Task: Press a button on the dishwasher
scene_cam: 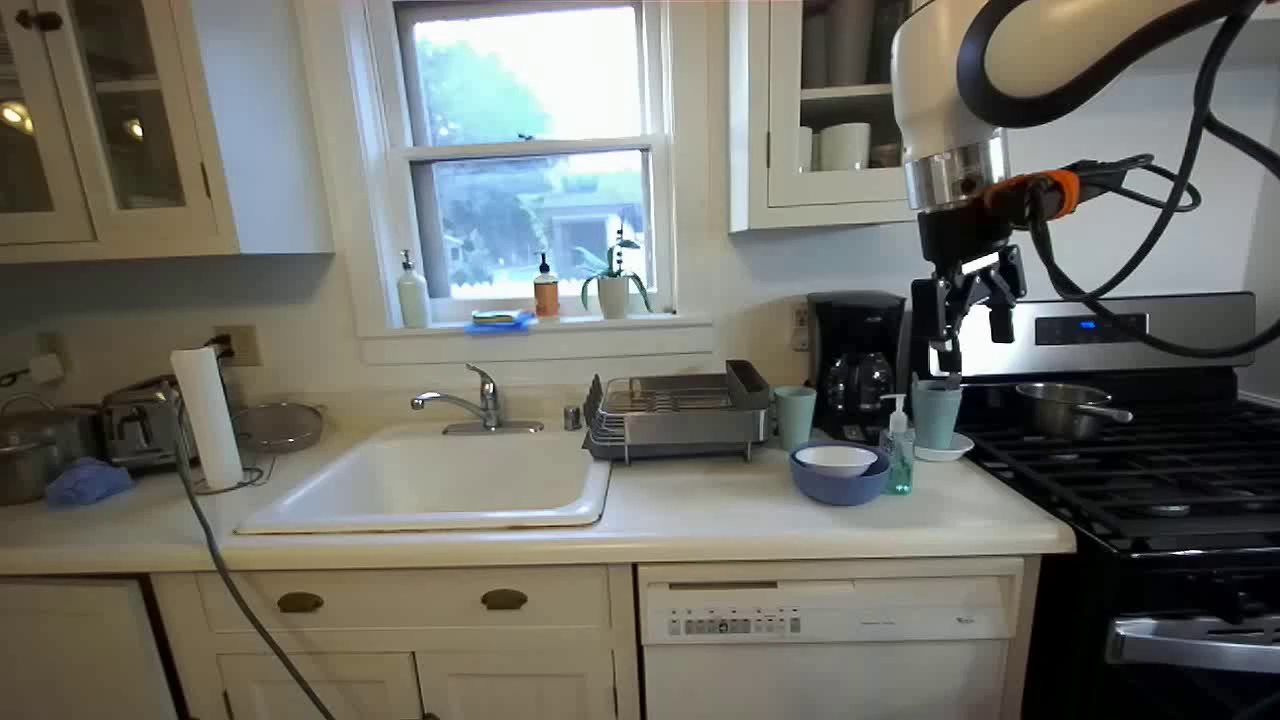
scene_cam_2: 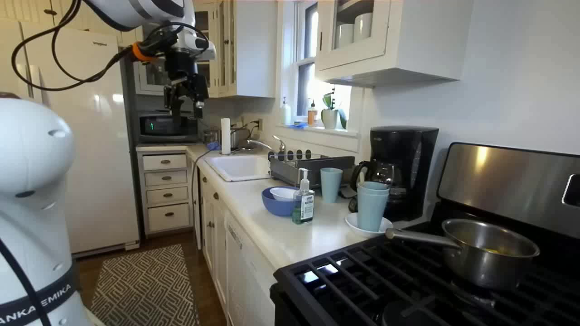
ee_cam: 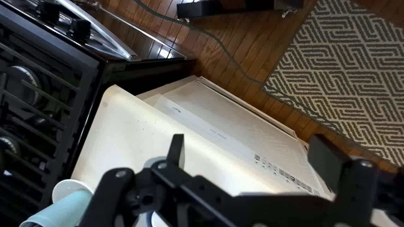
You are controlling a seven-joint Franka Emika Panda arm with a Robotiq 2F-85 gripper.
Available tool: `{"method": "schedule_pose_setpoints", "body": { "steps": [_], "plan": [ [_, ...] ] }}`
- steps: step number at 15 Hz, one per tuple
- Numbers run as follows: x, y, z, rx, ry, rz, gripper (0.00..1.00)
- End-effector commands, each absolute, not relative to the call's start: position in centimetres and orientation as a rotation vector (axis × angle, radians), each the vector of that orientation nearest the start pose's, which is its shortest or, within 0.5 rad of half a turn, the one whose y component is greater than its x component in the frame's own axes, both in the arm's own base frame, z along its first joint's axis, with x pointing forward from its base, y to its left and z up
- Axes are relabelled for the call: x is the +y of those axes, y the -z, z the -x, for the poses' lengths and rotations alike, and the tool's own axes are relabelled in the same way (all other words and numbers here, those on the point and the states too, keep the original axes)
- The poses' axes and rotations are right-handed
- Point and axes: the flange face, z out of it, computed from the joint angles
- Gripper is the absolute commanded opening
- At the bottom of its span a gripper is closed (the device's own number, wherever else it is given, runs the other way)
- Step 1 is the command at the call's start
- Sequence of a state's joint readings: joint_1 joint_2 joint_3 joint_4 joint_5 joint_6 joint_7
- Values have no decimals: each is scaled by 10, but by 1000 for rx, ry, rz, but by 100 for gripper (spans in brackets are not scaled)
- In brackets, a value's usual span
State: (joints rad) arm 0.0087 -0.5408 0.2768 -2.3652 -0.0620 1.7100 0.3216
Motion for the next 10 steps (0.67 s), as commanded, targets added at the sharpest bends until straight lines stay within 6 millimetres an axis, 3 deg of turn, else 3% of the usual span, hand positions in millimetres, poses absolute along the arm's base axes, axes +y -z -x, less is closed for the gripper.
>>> {"method": "schedule_pose_setpoints", "body": {
  "steps": [1,6,7,10],
  "plan": [
    [111,-507,-363,119,-120,3368,100],
    [111,-507,-363,119,-120,3368,100],
    [117,-502,-372,81,-76,3361,100],
    [165,-475,-393,-48,30,3313,100]
  ]
}}
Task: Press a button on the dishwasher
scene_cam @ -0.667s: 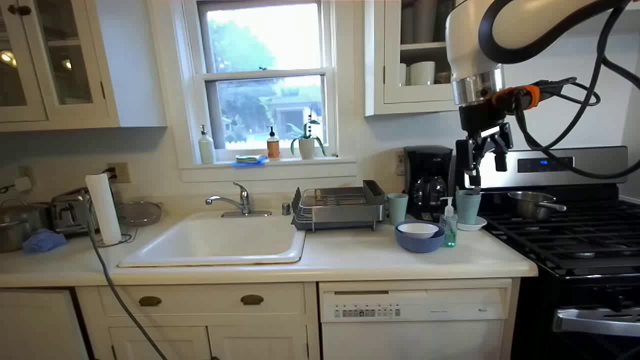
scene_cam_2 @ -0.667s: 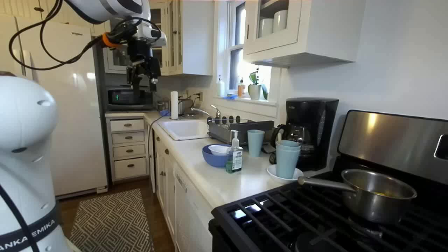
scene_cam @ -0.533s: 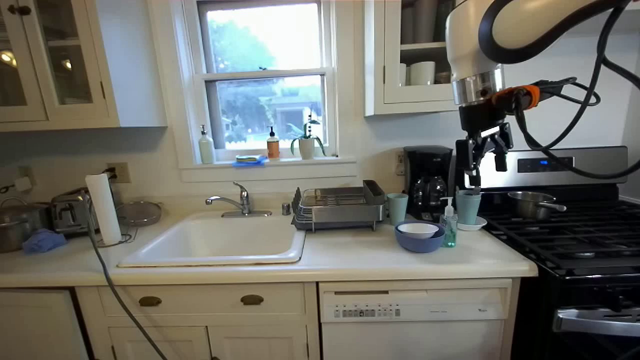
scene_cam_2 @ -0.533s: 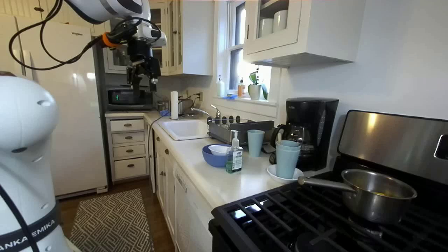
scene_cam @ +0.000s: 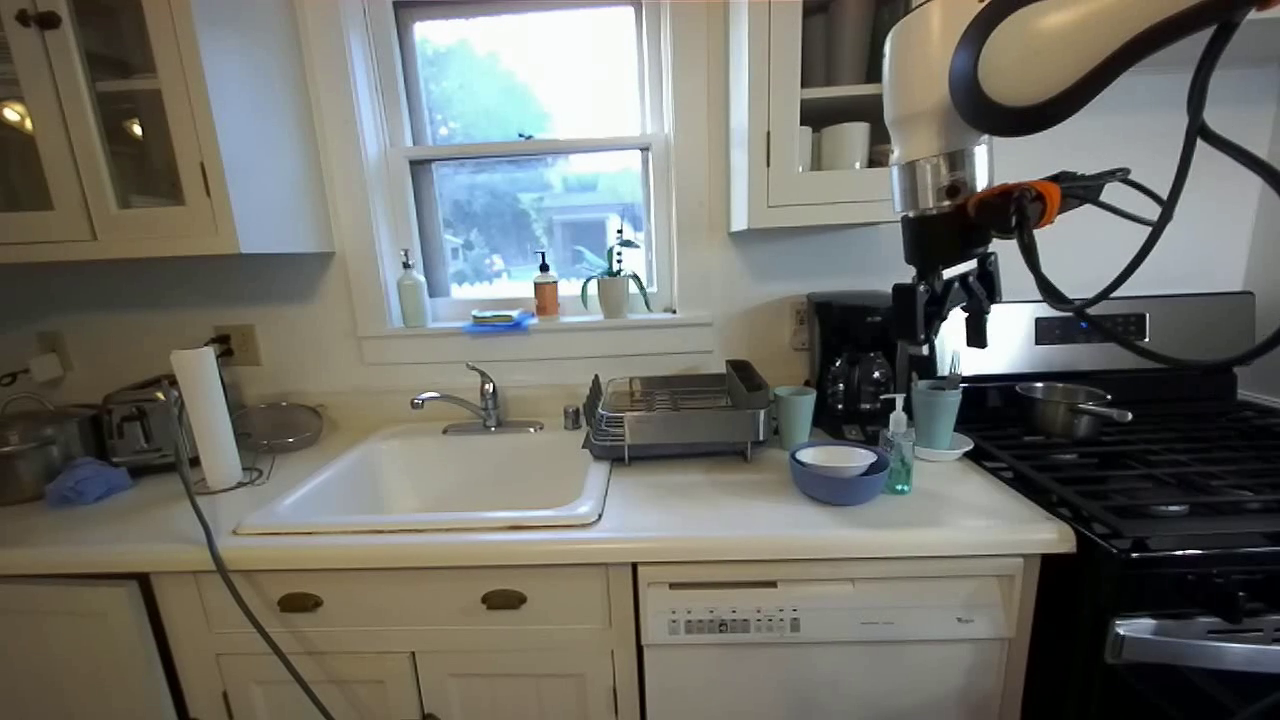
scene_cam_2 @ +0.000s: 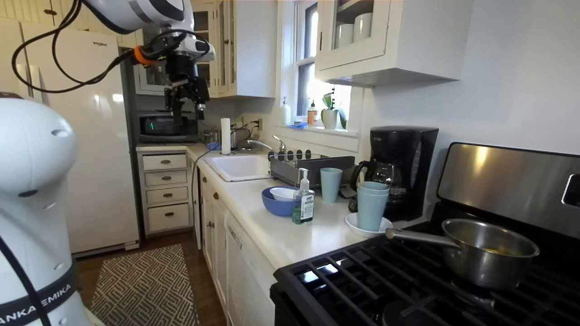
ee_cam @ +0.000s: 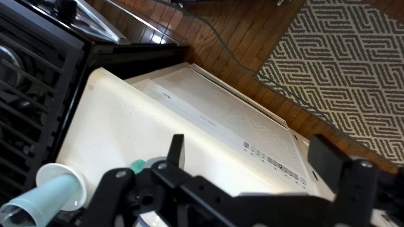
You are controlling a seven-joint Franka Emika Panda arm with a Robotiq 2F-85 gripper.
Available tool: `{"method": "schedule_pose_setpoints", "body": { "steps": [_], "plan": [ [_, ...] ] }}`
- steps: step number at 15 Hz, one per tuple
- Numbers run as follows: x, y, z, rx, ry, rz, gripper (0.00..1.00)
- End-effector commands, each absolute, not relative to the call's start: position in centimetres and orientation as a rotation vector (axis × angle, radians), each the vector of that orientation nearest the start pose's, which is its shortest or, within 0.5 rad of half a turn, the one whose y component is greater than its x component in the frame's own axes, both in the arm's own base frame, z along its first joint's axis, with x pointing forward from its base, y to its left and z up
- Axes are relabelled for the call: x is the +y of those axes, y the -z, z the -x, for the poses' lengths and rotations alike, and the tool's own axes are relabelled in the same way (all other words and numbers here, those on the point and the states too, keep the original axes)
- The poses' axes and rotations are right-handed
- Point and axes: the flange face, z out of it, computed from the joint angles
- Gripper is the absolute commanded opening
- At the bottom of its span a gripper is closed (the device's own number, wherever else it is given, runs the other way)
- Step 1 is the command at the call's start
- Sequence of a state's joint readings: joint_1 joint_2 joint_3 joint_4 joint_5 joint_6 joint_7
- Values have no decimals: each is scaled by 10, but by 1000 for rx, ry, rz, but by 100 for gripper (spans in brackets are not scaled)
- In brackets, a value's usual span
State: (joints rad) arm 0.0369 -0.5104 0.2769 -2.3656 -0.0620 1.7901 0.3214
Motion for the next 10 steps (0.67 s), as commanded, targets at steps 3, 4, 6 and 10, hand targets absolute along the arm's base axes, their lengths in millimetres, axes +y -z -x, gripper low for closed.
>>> {"method": "schedule_pose_setpoints", "body": {
  "steps": [3,4,6,10],
  "plan": [
    [221,-439,-409,-224,113,3280,100],
    [240,-424,-415,-285,129,3272,100],
    [273,-396,-423,-428,142,3251,100],
    [323,-342,-438,-710,141,3213,100]
  ]
}}
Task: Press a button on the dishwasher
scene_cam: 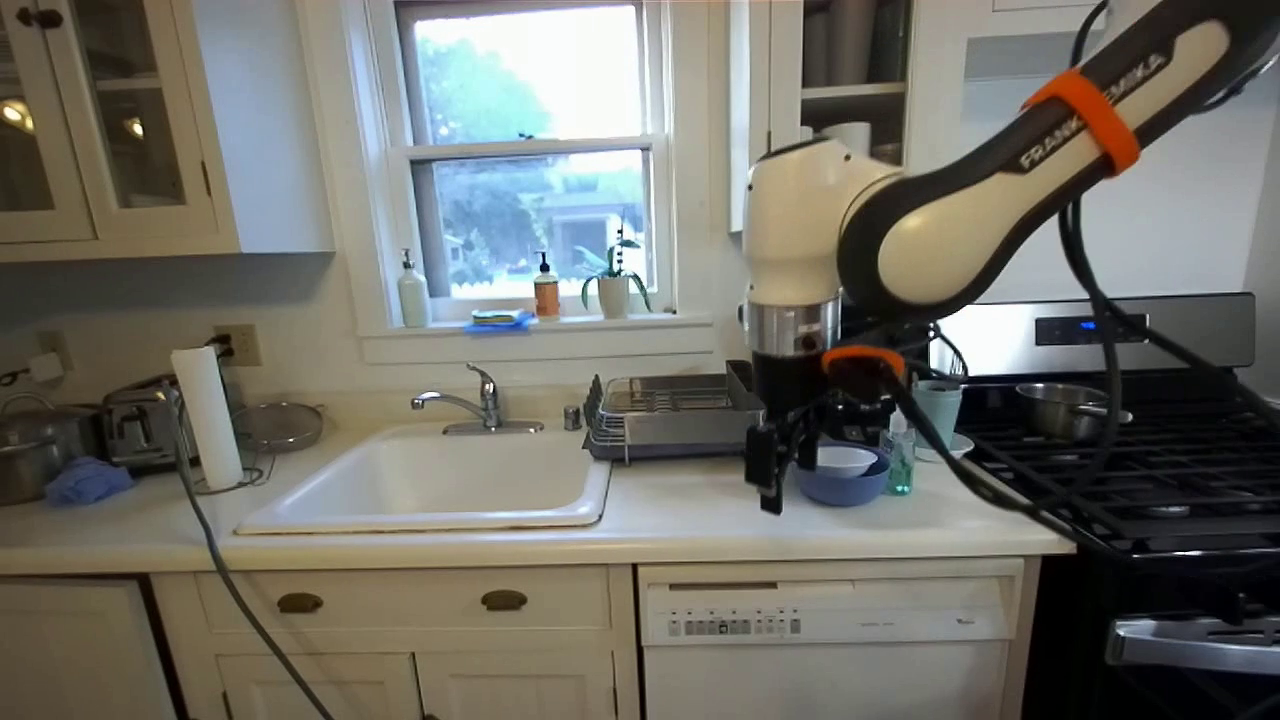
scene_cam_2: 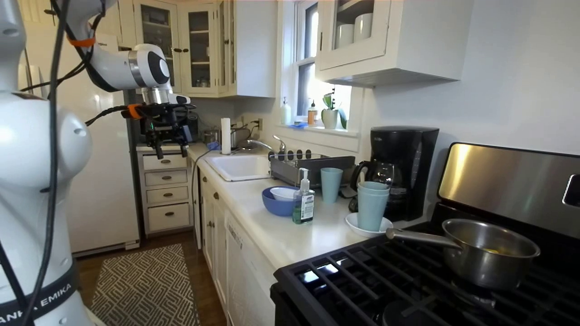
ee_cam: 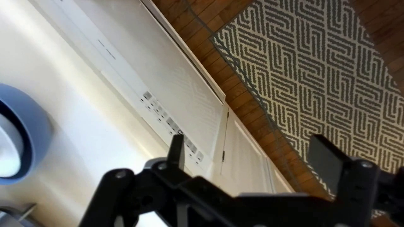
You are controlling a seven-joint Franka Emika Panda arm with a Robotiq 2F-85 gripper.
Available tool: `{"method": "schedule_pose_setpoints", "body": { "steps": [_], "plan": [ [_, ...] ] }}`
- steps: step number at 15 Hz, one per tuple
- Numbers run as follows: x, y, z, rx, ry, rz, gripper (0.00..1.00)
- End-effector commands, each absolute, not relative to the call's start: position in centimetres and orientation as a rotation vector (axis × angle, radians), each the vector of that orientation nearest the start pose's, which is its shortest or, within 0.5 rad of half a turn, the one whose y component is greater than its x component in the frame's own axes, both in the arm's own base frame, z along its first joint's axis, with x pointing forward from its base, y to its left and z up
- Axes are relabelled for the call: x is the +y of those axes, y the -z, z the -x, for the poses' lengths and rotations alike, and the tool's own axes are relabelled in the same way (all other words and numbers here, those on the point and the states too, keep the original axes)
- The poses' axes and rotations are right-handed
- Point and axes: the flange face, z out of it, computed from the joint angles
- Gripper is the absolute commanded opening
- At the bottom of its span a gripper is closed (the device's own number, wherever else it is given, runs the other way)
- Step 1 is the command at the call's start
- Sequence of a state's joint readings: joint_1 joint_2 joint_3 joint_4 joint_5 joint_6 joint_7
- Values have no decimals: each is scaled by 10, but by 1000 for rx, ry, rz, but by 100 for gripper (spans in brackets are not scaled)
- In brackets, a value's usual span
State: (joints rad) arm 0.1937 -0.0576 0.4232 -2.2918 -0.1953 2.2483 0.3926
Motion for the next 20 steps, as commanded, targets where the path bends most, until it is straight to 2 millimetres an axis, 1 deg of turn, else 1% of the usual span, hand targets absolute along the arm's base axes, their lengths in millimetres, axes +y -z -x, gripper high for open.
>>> {"method": "schedule_pose_setpoints", "body": {
  "steps": [1,4,6,7,9,11,13,14,16,18,19,20],
  "plan": [
    [330,-329,-442,-770,127,3212,100],
    [350,-298,-454,-929,126,3201,100],
    [359,-277,-463,-1023,99,3228,72],
    [363,-267,-467,-1047,76,3239,66],
    [371,-248,-475,-1057,27,3300,50],
    [377,-232,-483,-1014,-63,3336,36],
    [383,-217,-490,-910,-179,3387,23],
    [387,-212,-495,-865,-194,3411,16],
    [392,-200,-505,-753,-208,3470,4],
    [399,-191,-515,-630,-167,3495,0],
    [403,-188,-519,-578,-129,3490,0],
    [406,-184,-522,-532,-129,3477,0]
  ]
}}
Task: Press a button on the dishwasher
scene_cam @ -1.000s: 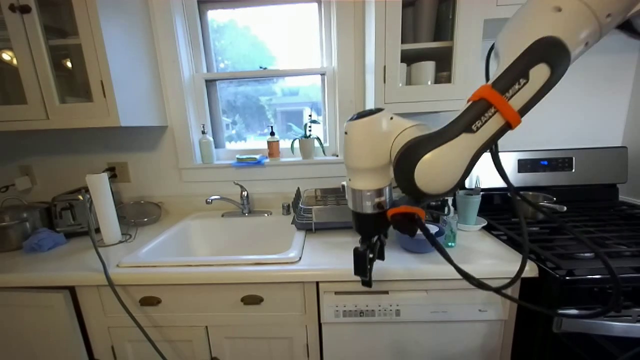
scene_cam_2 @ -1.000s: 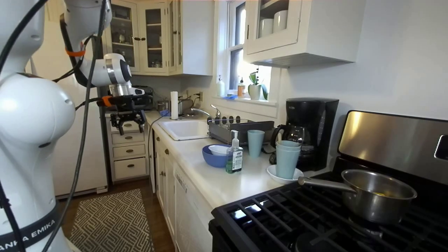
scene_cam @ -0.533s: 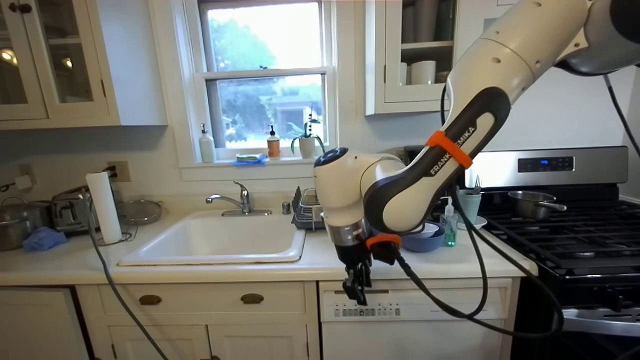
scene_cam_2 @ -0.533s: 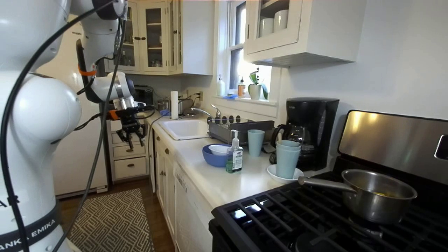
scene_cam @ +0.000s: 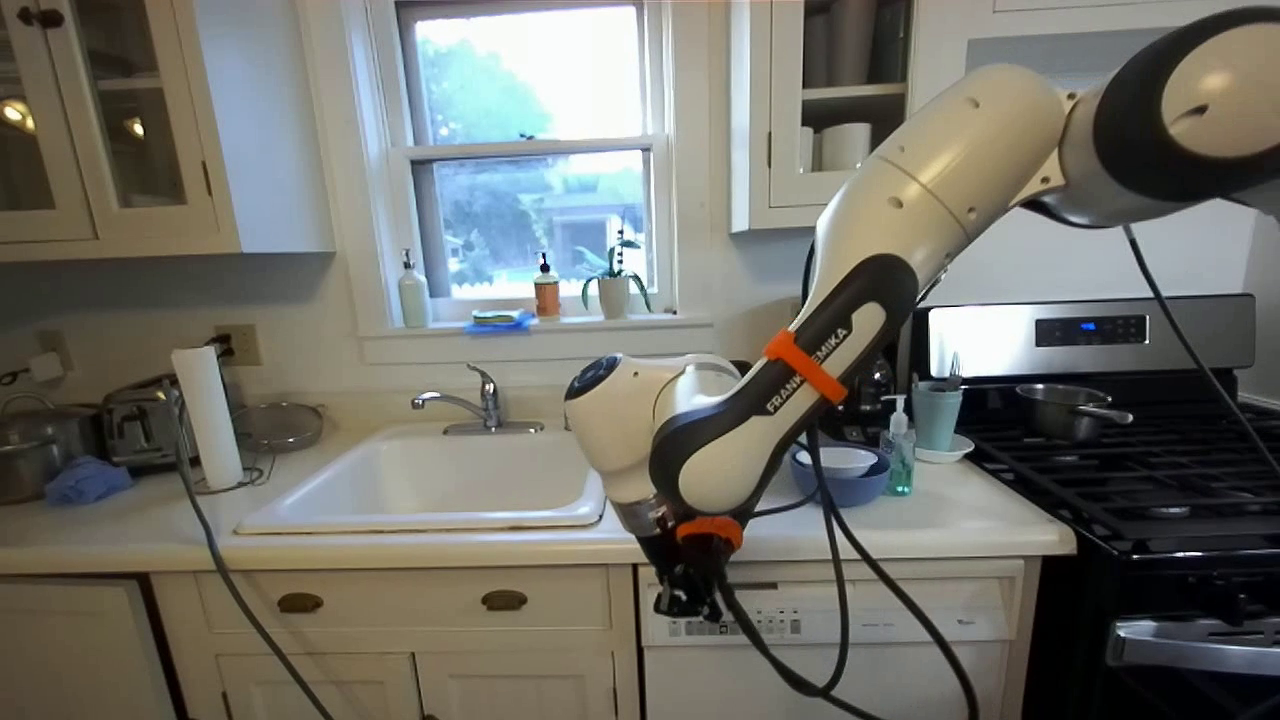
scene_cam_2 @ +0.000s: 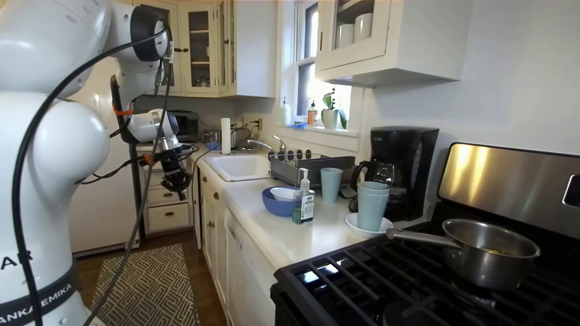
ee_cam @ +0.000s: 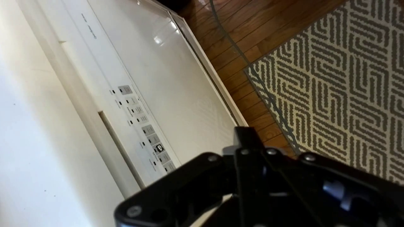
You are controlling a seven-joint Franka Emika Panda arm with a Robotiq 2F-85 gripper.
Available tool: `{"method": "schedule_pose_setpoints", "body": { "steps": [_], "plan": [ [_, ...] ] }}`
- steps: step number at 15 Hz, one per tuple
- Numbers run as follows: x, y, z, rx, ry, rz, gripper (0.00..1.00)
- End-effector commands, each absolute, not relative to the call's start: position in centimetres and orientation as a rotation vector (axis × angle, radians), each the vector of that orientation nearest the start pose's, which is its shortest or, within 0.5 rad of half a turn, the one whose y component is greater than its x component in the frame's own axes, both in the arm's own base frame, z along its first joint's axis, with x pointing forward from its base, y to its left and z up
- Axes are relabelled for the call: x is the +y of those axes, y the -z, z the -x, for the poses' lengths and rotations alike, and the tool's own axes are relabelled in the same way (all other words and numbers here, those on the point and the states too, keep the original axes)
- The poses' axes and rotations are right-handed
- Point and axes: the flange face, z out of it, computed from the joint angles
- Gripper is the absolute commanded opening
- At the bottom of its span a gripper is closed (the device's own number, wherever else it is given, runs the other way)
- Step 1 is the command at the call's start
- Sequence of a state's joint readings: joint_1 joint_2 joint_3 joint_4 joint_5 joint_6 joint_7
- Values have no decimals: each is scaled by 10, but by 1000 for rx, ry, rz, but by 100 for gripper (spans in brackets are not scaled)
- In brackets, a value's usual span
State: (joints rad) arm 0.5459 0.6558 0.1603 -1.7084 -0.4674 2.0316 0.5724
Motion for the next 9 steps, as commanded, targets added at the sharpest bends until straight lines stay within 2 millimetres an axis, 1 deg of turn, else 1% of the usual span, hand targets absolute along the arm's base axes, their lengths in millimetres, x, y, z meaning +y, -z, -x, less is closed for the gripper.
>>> {"method": "schedule_pose_setpoints", "body": {
  "steps": [1,2,3,5,9],
  "plan": [
    [409,-184,-524,-520,-131,3444,3],
    [412,-191,-526,-525,-88,3384,4],
    [403,-186,-519,-580,-121,3445,3],
    [408,-188,-523,-556,-89,3412,4],
    [409,-190,-524,-548,-84,3405,4]
  ]
}}
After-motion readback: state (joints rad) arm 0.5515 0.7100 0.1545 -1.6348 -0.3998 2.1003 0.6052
